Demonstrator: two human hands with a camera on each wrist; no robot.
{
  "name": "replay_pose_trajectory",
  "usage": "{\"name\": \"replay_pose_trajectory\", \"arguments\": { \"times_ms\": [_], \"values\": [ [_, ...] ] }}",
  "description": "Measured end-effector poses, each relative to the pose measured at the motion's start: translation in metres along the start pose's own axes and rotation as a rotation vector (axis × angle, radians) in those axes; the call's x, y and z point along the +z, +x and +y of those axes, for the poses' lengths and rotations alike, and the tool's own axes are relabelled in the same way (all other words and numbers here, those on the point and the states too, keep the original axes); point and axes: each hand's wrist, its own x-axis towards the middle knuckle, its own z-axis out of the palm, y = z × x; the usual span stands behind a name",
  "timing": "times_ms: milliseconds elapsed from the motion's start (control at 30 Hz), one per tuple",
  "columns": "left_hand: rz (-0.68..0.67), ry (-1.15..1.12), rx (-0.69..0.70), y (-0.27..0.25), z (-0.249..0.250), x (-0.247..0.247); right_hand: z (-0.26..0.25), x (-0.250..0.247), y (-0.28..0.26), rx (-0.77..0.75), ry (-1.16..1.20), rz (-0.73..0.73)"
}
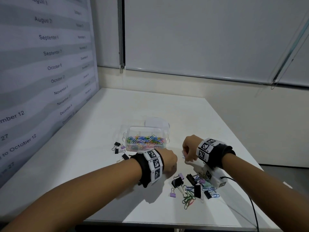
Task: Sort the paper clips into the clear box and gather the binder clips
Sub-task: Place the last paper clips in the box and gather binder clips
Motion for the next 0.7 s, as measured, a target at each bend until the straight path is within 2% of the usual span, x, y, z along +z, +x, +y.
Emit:
{"name": "replay_pose_trajectory", "arguments": {
  "times_ms": [167, 300, 367, 500, 600, 700],
  "values": [
    [0.058, 0.019, -0.023, -0.015, -0.013, 0.014, -0.014, -0.021, 0.007, -0.048, 0.022, 0.067],
    [-0.037, 0.022, -0.044, -0.026, -0.029, 0.012, -0.036, -0.04, 0.018, -0.104, 0.119, 0.19],
    [-0.041, -0.015, -0.033, -0.032, -0.036, 0.011, -0.047, -0.043, 0.024, -0.141, 0.162, 0.209],
    [0.183, -0.176, -0.078, -0.044, -0.051, 0.004, -0.055, -0.042, 0.036, -0.193, 0.266, 0.249],
    [0.261, -0.187, -0.081, -0.047, -0.069, -0.014, -0.054, -0.04, 0.037, -0.178, 0.375, 0.299],
    [0.346, -0.172, -0.148, -0.045, -0.089, -0.029, -0.046, -0.041, 0.033, -0.144, 0.386, 0.342]
  ]
}}
